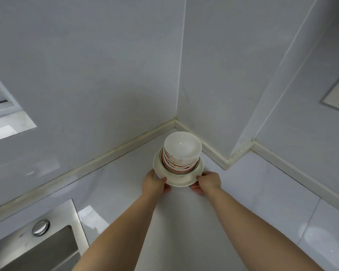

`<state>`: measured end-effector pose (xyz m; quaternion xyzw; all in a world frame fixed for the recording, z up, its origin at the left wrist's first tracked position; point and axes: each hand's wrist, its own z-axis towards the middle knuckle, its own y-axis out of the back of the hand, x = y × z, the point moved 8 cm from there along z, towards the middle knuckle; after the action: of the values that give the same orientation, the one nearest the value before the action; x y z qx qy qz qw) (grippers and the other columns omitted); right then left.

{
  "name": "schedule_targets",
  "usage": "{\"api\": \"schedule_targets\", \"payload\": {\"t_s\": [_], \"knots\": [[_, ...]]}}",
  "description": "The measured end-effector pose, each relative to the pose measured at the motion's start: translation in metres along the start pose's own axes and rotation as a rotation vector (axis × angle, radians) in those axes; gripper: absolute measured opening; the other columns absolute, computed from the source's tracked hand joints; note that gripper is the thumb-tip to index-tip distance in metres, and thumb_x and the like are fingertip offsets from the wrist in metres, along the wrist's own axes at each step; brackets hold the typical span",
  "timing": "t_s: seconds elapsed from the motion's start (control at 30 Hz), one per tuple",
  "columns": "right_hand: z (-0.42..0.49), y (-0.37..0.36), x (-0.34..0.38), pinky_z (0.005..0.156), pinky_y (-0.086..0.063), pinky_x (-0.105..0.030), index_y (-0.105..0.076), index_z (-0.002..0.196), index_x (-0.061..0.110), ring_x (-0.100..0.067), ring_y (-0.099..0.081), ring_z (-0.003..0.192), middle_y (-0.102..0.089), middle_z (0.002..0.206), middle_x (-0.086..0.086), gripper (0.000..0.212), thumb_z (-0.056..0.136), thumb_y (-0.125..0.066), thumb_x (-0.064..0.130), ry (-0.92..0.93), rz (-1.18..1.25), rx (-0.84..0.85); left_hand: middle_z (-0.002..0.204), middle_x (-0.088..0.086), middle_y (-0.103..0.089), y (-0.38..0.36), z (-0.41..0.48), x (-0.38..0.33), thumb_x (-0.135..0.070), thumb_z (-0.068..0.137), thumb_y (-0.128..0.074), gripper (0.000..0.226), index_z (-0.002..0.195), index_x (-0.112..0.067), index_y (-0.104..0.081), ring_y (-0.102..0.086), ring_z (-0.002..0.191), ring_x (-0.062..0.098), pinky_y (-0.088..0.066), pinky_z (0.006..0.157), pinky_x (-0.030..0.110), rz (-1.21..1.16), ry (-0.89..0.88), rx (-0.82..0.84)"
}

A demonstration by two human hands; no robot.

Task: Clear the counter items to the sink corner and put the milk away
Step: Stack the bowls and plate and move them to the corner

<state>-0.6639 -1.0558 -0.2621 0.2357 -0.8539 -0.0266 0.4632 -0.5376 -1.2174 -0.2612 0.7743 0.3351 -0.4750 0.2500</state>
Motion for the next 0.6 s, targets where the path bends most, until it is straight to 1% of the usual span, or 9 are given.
{"api": "schedule_targets", "payload": {"t_s": [0.07,0.13,0.23,0.3,0.37,0.43,0.5,0.57,0.6], "knots": [[0.008,-0.005,0.009,0.064,-0.059,-0.041,-0.06,0.075,0.002,-0.03,-0.065,0.058,-0.064,0.065,-0.018,0.016,0.084,-0.049,-0.007,0.022,-0.02,0.012,0.093,0.015,-0.063,0.001,0.013,-0.006,0.002,0.086,-0.054,0.026,0.103,-0.018,-0.055,-0.063,0.076,0.034,-0.056,0.05,0.029,-0.005,-0.016,-0.028],[0.016,-0.01,0.016,0.062,-0.059,-0.039,-0.06,0.072,0.001,-0.029,-0.064,0.057,-0.064,0.064,-0.017,0.018,0.084,-0.05,-0.007,0.038,-0.014,0.026,0.097,0.015,-0.063,0.001,0.021,-0.013,0.001,0.088,-0.054,0.029,0.112,-0.015,-0.056,-0.063,0.075,0.033,-0.056,0.052,0.029,0.006,-0.029,-0.034],[0.028,-0.017,0.027,0.047,-0.056,-0.03,-0.06,0.07,0.001,-0.026,-0.062,0.051,-0.062,0.06,-0.015,0.019,0.085,-0.051,-0.006,0.046,-0.007,0.034,0.096,0.012,-0.061,0.0,0.039,-0.018,0.001,0.089,-0.054,0.034,0.12,-0.014,-0.054,-0.061,0.066,0.026,-0.053,0.048,0.025,-0.005,-0.016,-0.039],[0.036,-0.021,0.033,0.043,-0.053,-0.026,-0.062,0.07,-0.001,-0.024,-0.06,0.048,-0.061,0.058,-0.013,0.018,0.084,-0.052,-0.005,0.051,-0.015,0.039,0.1,0.01,-0.059,0.002,0.05,-0.021,0.0,0.089,-0.054,0.037,0.125,-0.01,-0.054,-0.061,0.071,0.025,-0.05,0.041,0.018,0.011,-0.014,-0.051],[0.045,-0.027,0.038,0.048,-0.055,-0.029,-0.062,0.067,0.001,-0.024,-0.06,0.05,-0.061,0.058,-0.013,0.021,0.085,-0.052,-0.004,0.055,-0.015,0.05,0.104,0.008,-0.057,0.001,0.06,-0.025,0.0,0.089,-0.055,0.041,0.13,-0.007,-0.052,-0.059,0.074,0.022,-0.047,0.039,0.014,0.024,-0.023,-0.044],[0.055,-0.032,0.043,0.057,-0.058,-0.034,-0.061,0.064,0.003,-0.025,-0.061,0.051,-0.061,0.057,-0.012,0.025,0.087,-0.052,-0.003,0.064,-0.009,0.053,0.105,0.005,-0.053,-0.001,0.069,-0.029,0.001,0.09,-0.053,0.041,0.131,-0.006,-0.05,-0.053,0.068,0.011,-0.044,0.039,0.008,0.032,-0.056,-0.04],[0.063,-0.035,0.049,0.065,-0.059,-0.04,-0.061,0.062,0.003,-0.026,-0.061,0.051,-0.061,0.05,-0.01,0.027,0.086,-0.053,-0.003,0.071,-0.003,0.046,0.111,0.007,-0.055,-0.002,0.075,-0.033,0.001,0.09,-0.053,0.042,0.131,-0.007,-0.05,-0.056,0.075,0.016,-0.047,0.047,0.01,0.018,-0.073,-0.04],[0.071,-0.039,0.053,0.065,-0.058,-0.042,-0.061,0.06,0.003,-0.025,-0.06,0.05,-0.058,0.042,-0.007,0.027,0.085,-0.053,-0.005,0.066,0.011,0.038,0.12,0.014,-0.059,-0.001,0.083,-0.031,-0.001,0.089,-0.056,0.041,0.128,-0.013,-0.053,-0.06,0.097,0.032,-0.054,0.072,0.029,-0.012,-0.063,-0.053],[0.073,-0.04,0.054,0.063,-0.057,-0.041,-0.06,0.06,0.003,-0.025,-0.059,0.05,-0.057,0.039,-0.007,0.026,0.084,-0.052,-0.006,0.062,0.017,0.033,0.12,0.016,-0.06,-0.002,0.086,-0.03,-0.001,0.088,-0.057,0.041,0.125,-0.017,-0.054,-0.059,0.102,0.036,-0.054,0.079,0.037,-0.052,-0.048,-0.051]]}}
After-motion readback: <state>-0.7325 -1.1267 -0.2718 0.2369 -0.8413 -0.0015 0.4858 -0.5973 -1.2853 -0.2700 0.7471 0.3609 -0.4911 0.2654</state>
